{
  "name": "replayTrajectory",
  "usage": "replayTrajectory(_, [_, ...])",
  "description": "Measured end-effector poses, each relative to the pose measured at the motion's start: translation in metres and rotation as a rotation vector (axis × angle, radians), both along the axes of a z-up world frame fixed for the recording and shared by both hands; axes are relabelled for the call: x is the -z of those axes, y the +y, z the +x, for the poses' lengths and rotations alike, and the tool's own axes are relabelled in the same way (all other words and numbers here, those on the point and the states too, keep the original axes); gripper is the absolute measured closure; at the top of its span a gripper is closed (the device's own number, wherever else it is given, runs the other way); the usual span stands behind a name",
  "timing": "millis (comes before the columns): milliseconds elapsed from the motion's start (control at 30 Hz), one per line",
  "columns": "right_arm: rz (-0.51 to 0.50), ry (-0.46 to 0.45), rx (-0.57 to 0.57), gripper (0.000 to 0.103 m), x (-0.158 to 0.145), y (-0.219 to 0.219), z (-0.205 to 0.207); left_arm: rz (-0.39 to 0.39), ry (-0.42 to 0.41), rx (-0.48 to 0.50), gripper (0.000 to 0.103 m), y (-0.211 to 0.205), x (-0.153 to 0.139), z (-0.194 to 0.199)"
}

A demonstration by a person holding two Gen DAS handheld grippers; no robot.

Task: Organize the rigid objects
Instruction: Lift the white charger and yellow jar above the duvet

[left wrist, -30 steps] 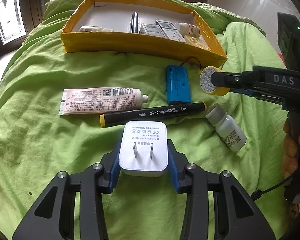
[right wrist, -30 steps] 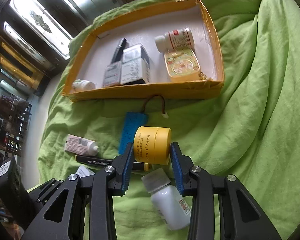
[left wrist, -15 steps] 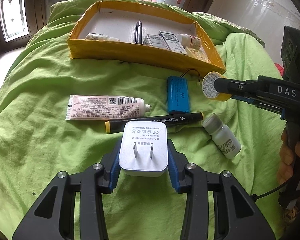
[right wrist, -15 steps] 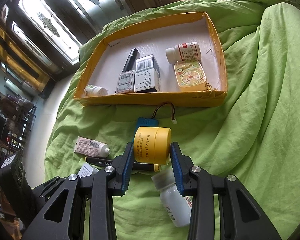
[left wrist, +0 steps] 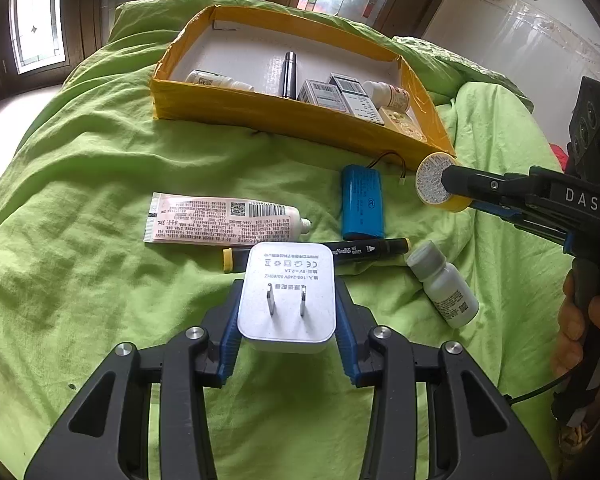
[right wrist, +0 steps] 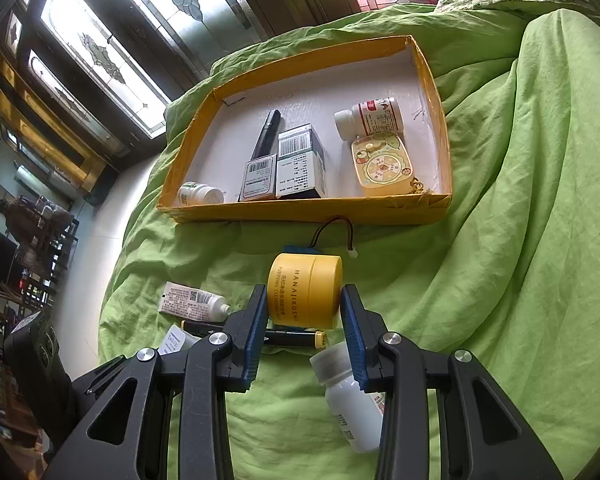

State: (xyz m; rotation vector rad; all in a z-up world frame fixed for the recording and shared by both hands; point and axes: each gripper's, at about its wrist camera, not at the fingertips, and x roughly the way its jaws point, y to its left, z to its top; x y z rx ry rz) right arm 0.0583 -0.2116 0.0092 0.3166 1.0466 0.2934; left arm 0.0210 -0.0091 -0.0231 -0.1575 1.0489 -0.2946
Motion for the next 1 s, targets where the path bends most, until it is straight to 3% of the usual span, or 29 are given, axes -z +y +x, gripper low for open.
replayTrajectory(1000, [0.031,-0.014,0.002,0.07,-0.004,-0.002,-0.002,-0.067,-0.017,-0.057,0.064,0.014,-0.007,0.002])
